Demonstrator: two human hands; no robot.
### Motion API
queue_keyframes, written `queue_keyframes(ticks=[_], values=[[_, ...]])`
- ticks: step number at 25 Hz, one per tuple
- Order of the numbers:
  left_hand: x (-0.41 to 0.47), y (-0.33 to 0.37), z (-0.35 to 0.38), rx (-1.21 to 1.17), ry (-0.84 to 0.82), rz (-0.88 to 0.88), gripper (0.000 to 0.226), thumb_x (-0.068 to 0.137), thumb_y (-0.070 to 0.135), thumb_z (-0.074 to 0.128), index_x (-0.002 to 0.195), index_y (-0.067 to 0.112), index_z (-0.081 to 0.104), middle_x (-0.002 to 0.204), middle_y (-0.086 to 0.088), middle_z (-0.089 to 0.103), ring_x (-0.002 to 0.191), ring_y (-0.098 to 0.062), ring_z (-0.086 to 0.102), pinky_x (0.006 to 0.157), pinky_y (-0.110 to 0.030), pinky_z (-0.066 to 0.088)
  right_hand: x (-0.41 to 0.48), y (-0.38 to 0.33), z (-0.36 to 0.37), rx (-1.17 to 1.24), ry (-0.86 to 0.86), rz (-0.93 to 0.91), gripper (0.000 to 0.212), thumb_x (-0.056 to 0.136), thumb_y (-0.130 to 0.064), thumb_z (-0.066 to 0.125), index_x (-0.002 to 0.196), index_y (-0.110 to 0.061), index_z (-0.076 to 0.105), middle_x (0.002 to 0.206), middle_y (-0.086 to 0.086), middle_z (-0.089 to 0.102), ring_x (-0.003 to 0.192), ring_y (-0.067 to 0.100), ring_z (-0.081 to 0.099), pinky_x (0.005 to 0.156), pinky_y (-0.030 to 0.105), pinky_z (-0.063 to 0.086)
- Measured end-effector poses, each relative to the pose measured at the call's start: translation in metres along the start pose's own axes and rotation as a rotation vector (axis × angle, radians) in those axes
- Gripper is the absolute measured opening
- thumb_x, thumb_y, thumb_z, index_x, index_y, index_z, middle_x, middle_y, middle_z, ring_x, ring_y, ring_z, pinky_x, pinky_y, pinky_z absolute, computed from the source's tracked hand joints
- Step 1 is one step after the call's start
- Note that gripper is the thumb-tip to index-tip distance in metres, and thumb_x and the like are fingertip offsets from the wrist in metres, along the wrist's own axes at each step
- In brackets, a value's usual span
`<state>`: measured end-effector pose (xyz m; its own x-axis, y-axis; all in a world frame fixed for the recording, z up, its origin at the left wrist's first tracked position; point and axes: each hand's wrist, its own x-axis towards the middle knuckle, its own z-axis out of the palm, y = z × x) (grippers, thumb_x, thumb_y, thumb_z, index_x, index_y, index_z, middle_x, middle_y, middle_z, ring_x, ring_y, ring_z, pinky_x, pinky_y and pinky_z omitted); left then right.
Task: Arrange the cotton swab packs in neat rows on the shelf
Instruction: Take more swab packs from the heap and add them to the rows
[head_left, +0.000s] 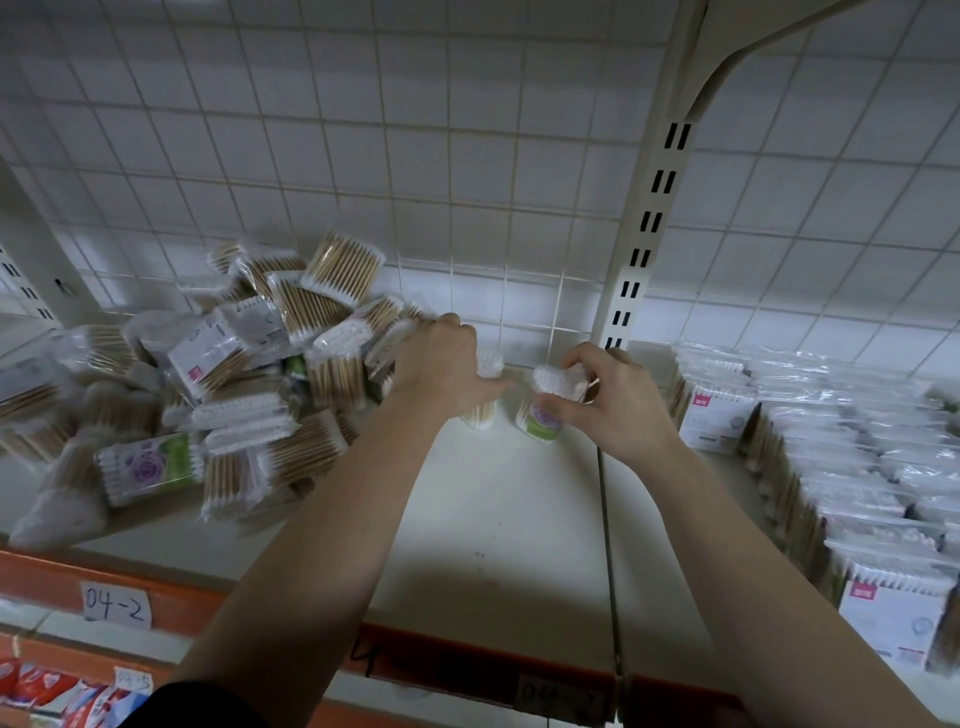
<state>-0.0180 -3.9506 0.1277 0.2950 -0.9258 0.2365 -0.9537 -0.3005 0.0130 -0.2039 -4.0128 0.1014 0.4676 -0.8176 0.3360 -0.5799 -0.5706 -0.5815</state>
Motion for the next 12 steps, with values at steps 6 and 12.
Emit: queue_keyframes(ticks=[6, 12], values=[[-0.003, -0.006, -0.007, -0.344, -0.069, 0.096, 0.067, 0.075, 0.047, 0.071, 0.133, 0.021, 0.053, 0.132, 0.0, 0.049, 0.124, -0.022, 0.047, 0.098, -0.033, 0.041, 0.001, -0.001, -0.001, -0.009, -0.066, -0.029, 0.048, 0.07, -0.034, 0.078, 0.109, -0.014, 0.062, 0.111, -0.002, 0.056, 0.094, 0.017, 0.056, 0.081, 0.026, 0.044], [-0.004, -0.01, -0.001, -0.396, -0.161, 0.239, 0.063, 0.075, 0.004, 0.065, 0.135, 0.018, 0.054, 0.144, 0.001, 0.046, 0.133, -0.015, 0.041, 0.106, -0.021, 0.028, -0.003, -0.003, -0.001, -0.011, -0.07, -0.037, 0.045, 0.073, -0.028, 0.072, 0.115, -0.02, 0.058, 0.108, 0.0, 0.056, 0.092, 0.018, 0.055, 0.081, 0.031, 0.046]])
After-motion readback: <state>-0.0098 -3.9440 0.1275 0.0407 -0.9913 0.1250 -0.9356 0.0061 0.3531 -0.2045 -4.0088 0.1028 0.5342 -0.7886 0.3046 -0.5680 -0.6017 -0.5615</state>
